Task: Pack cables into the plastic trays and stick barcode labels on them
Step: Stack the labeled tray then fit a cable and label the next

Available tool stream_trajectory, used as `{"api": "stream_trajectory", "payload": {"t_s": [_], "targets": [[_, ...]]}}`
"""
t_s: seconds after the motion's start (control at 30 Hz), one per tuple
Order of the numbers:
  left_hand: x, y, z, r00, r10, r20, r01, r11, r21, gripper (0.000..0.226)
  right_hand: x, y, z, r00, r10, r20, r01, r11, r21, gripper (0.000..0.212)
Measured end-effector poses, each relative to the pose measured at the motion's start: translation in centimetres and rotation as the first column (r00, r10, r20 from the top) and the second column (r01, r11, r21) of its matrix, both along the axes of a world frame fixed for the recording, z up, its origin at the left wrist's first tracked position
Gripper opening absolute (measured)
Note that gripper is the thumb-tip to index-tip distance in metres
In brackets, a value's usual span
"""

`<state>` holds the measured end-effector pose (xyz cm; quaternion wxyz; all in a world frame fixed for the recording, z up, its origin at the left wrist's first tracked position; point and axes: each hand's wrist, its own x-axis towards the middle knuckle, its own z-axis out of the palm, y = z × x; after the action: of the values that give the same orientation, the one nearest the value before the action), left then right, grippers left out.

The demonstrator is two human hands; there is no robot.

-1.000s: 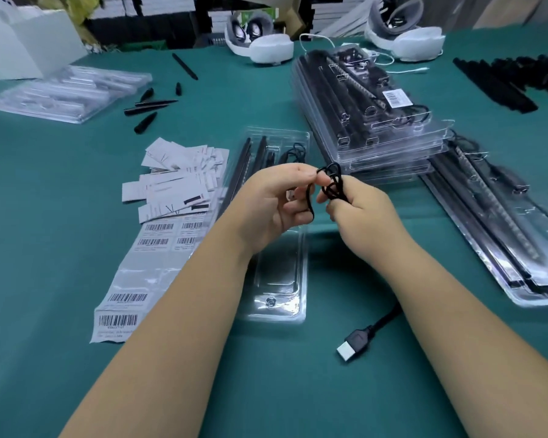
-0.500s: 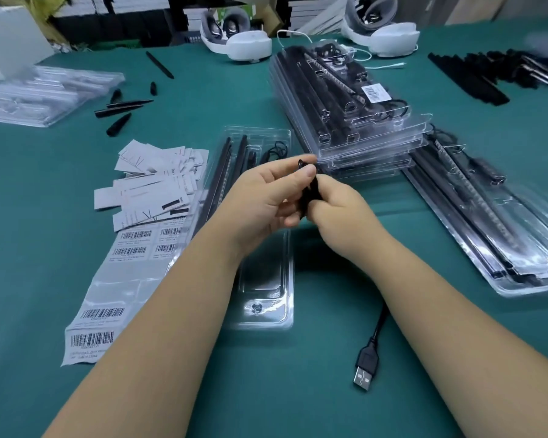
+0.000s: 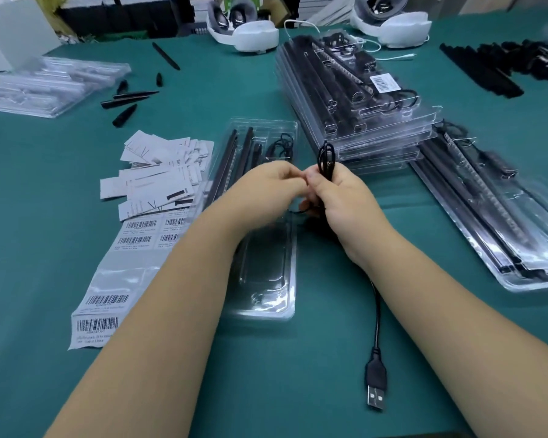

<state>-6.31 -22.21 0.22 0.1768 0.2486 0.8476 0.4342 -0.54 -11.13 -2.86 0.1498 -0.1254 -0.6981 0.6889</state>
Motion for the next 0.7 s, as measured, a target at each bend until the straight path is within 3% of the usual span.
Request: {"api": "stream_trajectory", "payload": {"t_s": [0.1,0.2,0.3,0.4,0.47,0.6,0.7], "targets": [[0.3,-0.5,0.6,0.984,-0.171,-0.043,0.158,0.963,-0.22,0.006,-0.1,-0.2,-0.1,0.999,-0.008,0.044,0.001,0.987,0.16,0.012],[0.6,-0.4,0.1,0.965,-0.154,-0.211,0.105,0.968,-0.227,0.015,-0.1,-0.4,-0.3,0.997,-0.072,0.029,0.062,0.959,0.277,0.014],[0.7,-0.2,-0.5,0.954,-0.201,-0.224,0.165,0.972,-0.169,0.016,0.1,0.0,0.0,0.995,-0.089,0.041,0.083,0.988,0.133,0.017],[0.8,-0.4,-0.5,0.966,-0.2,-0.162,0.204,0.979,0.003,0.008,0.3,-0.1,0.3,1.0,0.015,-0.004,-0.015,0.998,0.062,0.02],[1.1,-0.3,-0.6,0.969,-0.158,-0.188,0.179,0.979,0.096,0.018,0.6,-0.4,0.5,0.992,0.108,-0.058,-0.108,0.994,0.009,0.018],[1.2,-0.3,-0.9,0.973,-0.162,-0.163,0.188,0.969,0.159,0.031,0.8,-0.7,0.5,0.954,0.287,-0.084,-0.296,0.946,-0.131,0.029],[1.2,0.1,-1.3,0.979,-0.111,-0.169,0.14,0.975,0.171,0.02,0.4,-0.1,0.6,0.944,0.319,-0.083,-0.329,0.891,-0.312,0.046]]}}
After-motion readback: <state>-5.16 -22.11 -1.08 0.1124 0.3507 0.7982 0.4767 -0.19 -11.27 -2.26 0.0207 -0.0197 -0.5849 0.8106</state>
